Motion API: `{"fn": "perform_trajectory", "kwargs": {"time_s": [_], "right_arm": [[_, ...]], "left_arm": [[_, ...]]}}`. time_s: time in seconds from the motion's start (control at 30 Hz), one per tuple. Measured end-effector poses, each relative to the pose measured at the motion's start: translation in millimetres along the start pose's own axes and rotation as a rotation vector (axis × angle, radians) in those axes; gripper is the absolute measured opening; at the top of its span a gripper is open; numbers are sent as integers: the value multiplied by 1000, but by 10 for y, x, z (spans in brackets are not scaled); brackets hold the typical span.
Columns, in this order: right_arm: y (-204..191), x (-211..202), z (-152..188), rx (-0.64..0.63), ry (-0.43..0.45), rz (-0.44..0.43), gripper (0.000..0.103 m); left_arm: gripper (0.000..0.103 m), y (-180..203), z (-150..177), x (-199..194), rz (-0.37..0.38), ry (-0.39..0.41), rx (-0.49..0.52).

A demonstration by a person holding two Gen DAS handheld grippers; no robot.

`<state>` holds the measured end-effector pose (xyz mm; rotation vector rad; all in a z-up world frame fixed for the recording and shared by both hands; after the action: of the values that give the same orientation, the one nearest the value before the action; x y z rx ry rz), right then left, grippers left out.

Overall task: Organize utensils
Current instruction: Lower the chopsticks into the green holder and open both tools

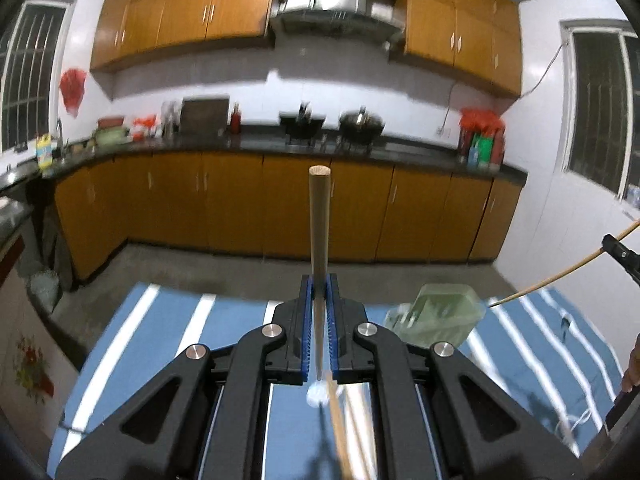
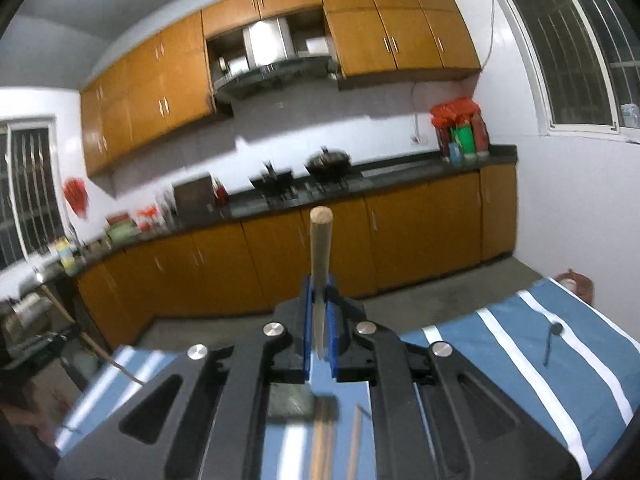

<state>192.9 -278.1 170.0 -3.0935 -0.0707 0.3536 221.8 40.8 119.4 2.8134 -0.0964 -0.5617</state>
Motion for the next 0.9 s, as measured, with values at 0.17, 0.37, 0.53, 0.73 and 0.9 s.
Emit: {"fn": "perform_trajectory", "kwargs": {"time_s": [0.17, 0.37, 0.53, 0.73, 0.9], "right_arm": [[-181, 50, -318, -9, 36, -70, 8], [-378, 403, -143, -40, -65, -123, 8], [-491, 671, 145, -67, -152, -128, 8], [-576, 849, 384, -77, -207, -126, 8], [-561, 796, 429, -69, -200, -120, 20]], "left_arm": [[8, 409, -417, -136, 82, 109, -10], [8, 840, -353, 79, 169, 99, -1], [8, 931, -35, 436, 178, 15, 8], [8, 843, 243, 716, 169, -80, -32], [13, 814, 272, 667, 175, -88, -29]]}}
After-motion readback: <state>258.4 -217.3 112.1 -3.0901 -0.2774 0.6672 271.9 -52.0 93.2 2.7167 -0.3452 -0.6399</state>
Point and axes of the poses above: each gripper's, at about its wrist camera, not at the fingertips, and x roughly the way its jaws point, y to its right, z to its underside, the point moved 8 cm from there along x, roughly the way its jaws point, and after that the axes turned 12 degrees about -x, right-handed, at the moved point
